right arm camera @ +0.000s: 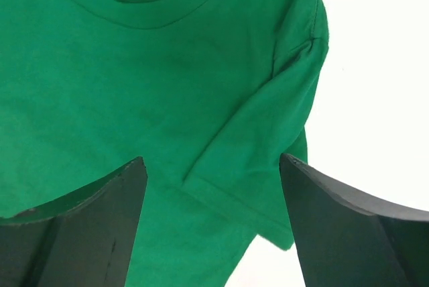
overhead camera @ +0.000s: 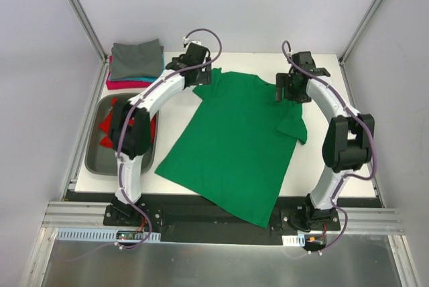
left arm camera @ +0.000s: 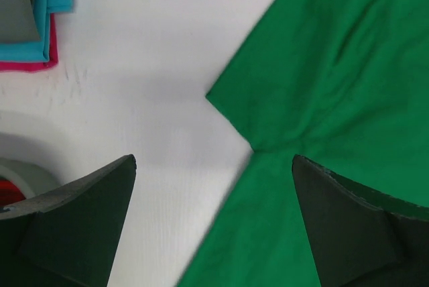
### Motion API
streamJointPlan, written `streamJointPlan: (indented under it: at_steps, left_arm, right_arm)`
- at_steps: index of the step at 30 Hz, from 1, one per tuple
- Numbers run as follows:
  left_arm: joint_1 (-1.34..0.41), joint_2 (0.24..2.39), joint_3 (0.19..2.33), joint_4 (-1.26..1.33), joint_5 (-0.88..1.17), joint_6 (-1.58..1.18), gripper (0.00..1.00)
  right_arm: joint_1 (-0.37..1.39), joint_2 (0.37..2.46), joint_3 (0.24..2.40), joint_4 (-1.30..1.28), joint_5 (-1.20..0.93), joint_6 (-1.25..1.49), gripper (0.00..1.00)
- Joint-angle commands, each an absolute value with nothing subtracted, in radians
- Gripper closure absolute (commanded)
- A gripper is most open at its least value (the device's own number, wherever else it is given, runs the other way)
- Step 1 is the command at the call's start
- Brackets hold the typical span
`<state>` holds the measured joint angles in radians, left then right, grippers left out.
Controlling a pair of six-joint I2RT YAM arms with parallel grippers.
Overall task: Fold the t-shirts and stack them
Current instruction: Flatten out the tshirt
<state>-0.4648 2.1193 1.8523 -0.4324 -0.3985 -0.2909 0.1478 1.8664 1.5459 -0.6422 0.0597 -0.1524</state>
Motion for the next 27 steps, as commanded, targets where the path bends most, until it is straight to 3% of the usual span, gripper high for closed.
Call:
streamJointPlan:
  at_steps: [1, 7, 15, 25, 27]
  left_arm:
    - [-0.468, 1.861, 1.699, -0.422, -0.183, -0.415, 0.01]
    - [-0.491, 1.625, 1.311, -0.358, 0.064, -0.575, 0.01]
    - [-0.571, 1.407, 0.824, -0.114, 0.143, -0.686, 0.01]
    - [-0.563, 1.473, 0.673, -0.058, 0.069, -0.735, 0.01]
    - [-0.56, 1.483, 0.654, -0.057, 0.06, -0.741, 0.01]
  right_arm:
    - [0.193, 1.671, 1.476, -0.626, 0.087, -0.155, 0.18]
    - [0.216, 1.532, 1.217, -0.555, 0.058, -0.127, 0.18]
    - [0.235, 1.667, 1.209, -0.549, 0.037, -0.133, 0.28]
    - [0.232, 1.844, 1.299, -0.575, 0.074, -0.129, 0.48]
    - [0.233, 1.861, 1.302, -0.578, 0.08, -0.121, 0.48]
